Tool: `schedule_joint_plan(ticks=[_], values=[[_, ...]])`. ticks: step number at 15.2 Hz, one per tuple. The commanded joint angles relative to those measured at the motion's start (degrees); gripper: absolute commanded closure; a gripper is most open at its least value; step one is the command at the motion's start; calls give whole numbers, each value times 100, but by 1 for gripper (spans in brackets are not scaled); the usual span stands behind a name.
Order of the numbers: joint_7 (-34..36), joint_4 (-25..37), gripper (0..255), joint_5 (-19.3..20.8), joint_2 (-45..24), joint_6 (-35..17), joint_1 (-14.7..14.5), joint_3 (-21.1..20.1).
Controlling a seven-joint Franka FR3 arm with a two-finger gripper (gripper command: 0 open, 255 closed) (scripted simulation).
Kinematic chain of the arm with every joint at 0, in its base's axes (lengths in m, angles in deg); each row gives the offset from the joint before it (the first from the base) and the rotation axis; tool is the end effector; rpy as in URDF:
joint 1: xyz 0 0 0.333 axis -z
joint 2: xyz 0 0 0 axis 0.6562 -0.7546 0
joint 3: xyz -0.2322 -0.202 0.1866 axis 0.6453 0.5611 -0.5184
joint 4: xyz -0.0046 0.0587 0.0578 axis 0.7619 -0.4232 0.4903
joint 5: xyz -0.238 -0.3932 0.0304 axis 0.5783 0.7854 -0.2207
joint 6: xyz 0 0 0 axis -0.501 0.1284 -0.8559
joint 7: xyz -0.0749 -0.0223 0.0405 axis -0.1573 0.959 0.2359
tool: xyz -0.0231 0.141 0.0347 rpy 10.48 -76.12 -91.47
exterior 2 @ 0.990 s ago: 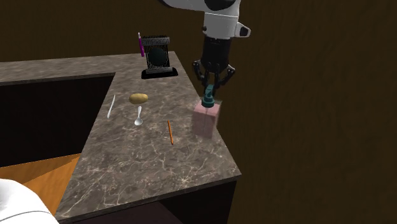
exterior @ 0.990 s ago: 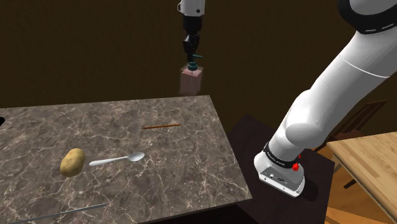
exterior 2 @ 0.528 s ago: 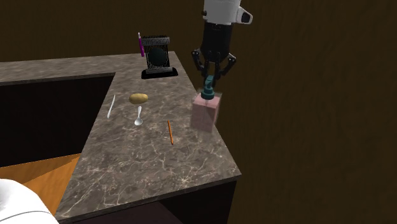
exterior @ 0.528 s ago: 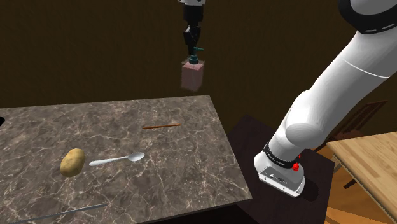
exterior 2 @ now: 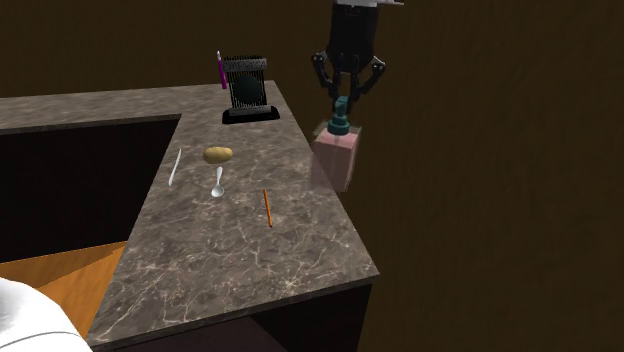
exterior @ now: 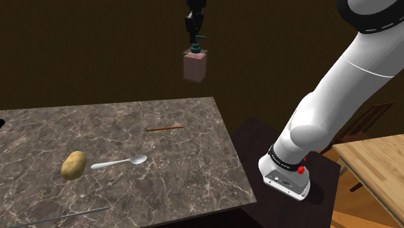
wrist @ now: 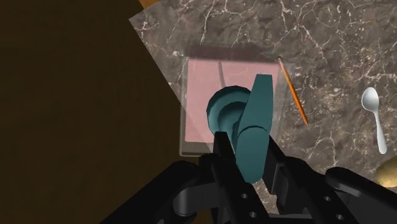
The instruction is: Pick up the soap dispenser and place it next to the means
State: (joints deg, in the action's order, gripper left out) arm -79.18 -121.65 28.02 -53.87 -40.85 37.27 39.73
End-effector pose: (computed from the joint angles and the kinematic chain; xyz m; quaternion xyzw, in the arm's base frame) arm 0.5939 -0.0043 0.5927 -0.9860 -0.1634 0.0088 0.0331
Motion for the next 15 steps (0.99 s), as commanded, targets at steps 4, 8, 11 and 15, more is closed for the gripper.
schedule_joint_plan(ticks=[4,8,11,15], values=[[47,528,255,-12,78,462,-41,-53],[57,898,255,-19,-11,744,-35,-52],[473,720,255,-35,142,692,-220,-286],[1031,585,255,-70,258,637,-464,-602]])
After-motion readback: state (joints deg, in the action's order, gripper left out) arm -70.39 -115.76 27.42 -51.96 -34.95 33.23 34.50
